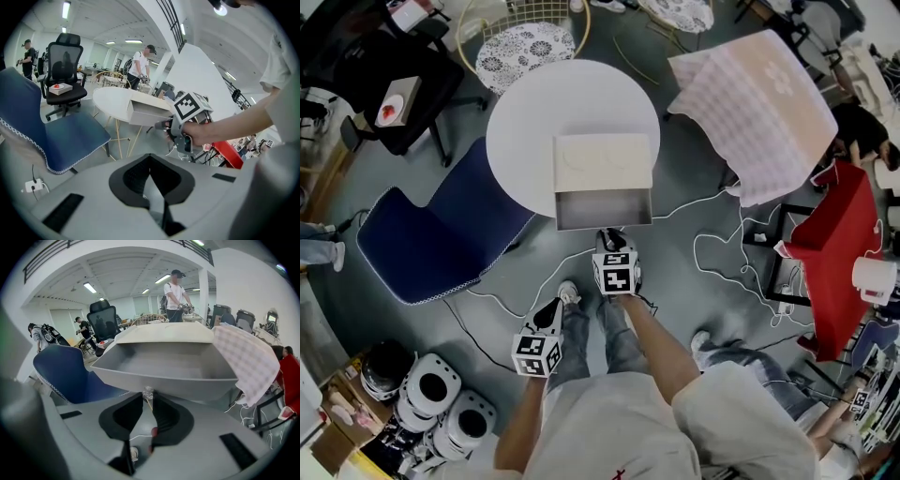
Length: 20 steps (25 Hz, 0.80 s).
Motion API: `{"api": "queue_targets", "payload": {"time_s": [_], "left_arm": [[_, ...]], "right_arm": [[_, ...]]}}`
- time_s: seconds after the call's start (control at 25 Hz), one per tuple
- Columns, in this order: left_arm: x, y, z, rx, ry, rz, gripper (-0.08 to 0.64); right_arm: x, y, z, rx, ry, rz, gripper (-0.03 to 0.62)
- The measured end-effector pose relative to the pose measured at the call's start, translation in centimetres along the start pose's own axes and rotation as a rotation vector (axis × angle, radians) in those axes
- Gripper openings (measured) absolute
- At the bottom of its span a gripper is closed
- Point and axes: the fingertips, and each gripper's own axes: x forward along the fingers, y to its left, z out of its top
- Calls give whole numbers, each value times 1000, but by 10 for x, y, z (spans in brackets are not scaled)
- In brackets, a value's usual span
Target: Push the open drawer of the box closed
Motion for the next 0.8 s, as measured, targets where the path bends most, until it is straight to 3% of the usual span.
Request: {"api": "queue_targets", "payload": {"time_s": [0.8], "left_arm": [[-2,3,-5,-31,-6,15,12]], "right_arm": [[22,-10,28,-14,-11,-24,77]]}}
